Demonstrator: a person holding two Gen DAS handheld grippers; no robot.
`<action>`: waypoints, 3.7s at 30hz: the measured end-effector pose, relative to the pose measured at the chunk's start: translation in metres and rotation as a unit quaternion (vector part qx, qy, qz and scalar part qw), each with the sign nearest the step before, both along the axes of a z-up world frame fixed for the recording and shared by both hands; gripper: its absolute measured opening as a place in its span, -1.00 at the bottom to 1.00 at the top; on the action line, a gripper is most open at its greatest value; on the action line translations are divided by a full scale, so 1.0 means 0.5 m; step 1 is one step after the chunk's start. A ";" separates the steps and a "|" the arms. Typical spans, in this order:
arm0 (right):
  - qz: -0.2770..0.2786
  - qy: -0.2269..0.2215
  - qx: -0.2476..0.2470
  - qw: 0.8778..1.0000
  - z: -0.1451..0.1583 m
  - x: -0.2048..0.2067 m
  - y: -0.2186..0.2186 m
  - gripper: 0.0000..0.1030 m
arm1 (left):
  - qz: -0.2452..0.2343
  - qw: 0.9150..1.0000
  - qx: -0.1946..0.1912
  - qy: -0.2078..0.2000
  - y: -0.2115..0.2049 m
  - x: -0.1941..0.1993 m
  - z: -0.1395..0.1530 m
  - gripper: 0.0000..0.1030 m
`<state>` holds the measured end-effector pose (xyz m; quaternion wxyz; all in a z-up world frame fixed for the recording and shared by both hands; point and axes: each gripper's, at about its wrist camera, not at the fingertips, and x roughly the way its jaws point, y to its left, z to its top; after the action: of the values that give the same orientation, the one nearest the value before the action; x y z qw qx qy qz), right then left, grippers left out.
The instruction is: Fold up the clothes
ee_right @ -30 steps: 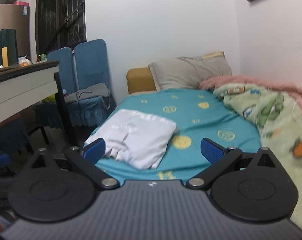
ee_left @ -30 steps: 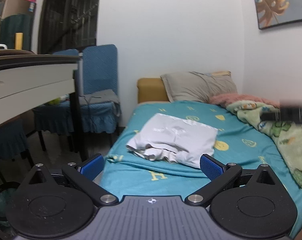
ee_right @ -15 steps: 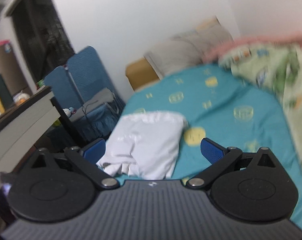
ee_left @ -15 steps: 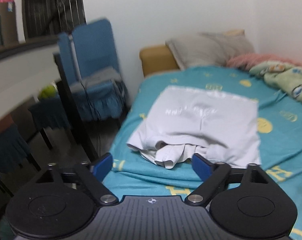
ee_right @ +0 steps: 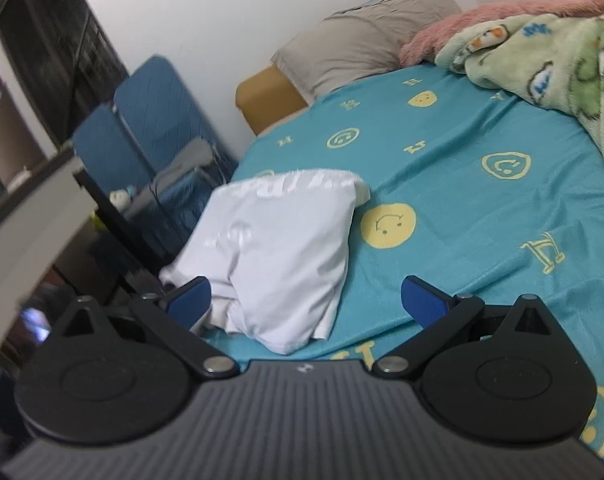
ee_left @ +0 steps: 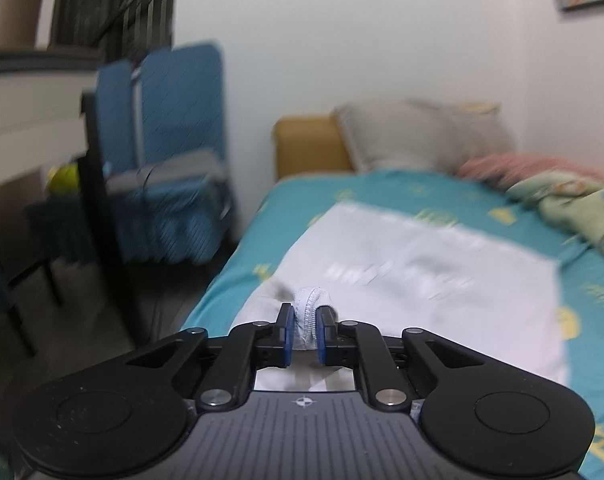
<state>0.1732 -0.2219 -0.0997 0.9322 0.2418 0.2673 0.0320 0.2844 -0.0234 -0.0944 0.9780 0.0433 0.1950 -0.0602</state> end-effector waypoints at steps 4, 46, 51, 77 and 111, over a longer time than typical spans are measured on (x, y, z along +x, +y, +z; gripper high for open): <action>-0.002 -0.017 -0.016 1.000 0.007 -0.007 0.008 1.00 | -0.030 0.999 -0.021 -0.027 -0.002 -0.102 0.056 -0.81; -0.056 0.031 -0.067 0.996 -0.015 0.017 0.101 1.00 | -0.104 0.988 -0.111 0.001 0.050 -0.330 0.094 -0.86; -0.047 0.134 -0.078 0.987 -0.072 0.028 0.109 1.00 | -0.061 0.991 -0.100 -0.070 0.068 -0.355 0.127 -0.87; -0.066 0.056 -0.114 0.990 -0.025 -0.058 0.074 -0.30 | -0.042 0.992 -0.095 -0.075 0.060 -0.418 0.141 -0.86; -0.140 -0.008 -0.122 0.983 0.026 -0.091 0.029 -0.51 | 0.037 0.995 0.049 0.085 0.054 -0.331 0.008 0.29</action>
<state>0.1276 -0.2072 -0.0866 0.9523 0.1606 0.2248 -0.1298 0.1187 0.0035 -0.0906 0.9562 0.0791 0.2811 -0.0176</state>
